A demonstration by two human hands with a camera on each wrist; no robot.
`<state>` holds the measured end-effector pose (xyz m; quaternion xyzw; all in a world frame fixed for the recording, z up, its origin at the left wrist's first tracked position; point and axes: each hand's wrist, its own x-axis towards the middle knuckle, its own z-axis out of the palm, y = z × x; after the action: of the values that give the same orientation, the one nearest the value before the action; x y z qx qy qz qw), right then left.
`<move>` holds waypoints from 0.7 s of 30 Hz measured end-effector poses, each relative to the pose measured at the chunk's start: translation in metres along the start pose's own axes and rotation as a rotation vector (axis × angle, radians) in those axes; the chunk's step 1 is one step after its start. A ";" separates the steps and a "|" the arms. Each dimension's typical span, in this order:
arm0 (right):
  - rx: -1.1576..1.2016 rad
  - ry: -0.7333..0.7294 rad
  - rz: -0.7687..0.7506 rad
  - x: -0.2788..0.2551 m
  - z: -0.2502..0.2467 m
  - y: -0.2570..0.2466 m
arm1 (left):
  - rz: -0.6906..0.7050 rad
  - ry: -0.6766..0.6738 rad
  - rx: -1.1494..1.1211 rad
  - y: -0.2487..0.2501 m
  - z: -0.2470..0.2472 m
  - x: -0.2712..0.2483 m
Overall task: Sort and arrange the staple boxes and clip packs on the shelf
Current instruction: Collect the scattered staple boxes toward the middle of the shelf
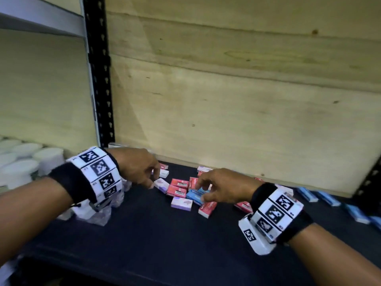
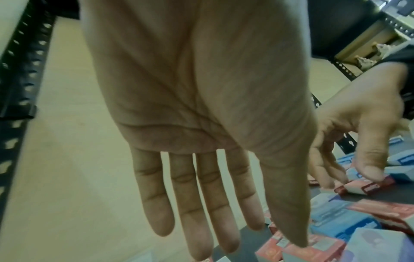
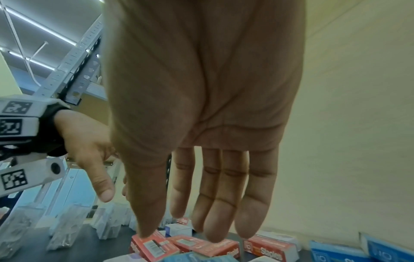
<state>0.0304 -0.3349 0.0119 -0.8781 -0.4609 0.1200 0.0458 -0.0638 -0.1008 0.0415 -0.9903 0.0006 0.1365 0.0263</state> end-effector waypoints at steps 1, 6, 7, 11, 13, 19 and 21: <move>0.009 -0.016 0.012 0.001 0.000 0.001 | 0.001 -0.008 0.023 0.001 -0.004 0.008; 0.002 -0.096 0.024 0.012 0.001 -0.004 | 0.008 -0.070 0.136 0.007 -0.013 0.046; -0.004 -0.113 0.019 0.016 0.002 -0.006 | 0.011 -0.086 0.154 0.008 -0.012 0.053; -0.033 -0.156 0.008 0.027 0.005 -0.013 | 0.022 -0.181 0.233 0.015 -0.008 0.073; -0.052 -0.182 0.001 0.032 0.006 -0.015 | 0.029 -0.233 0.280 0.019 -0.005 0.078; -0.104 -0.224 -0.008 0.042 0.010 -0.018 | 0.051 -0.293 0.340 0.024 -0.003 0.089; -0.113 -0.229 -0.012 0.045 0.010 -0.018 | 0.070 -0.296 0.362 0.024 -0.001 0.092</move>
<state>0.0381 -0.2877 -0.0014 -0.8571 -0.4743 0.1929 -0.0560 0.0249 -0.1248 0.0164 -0.9380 0.0555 0.2788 0.1983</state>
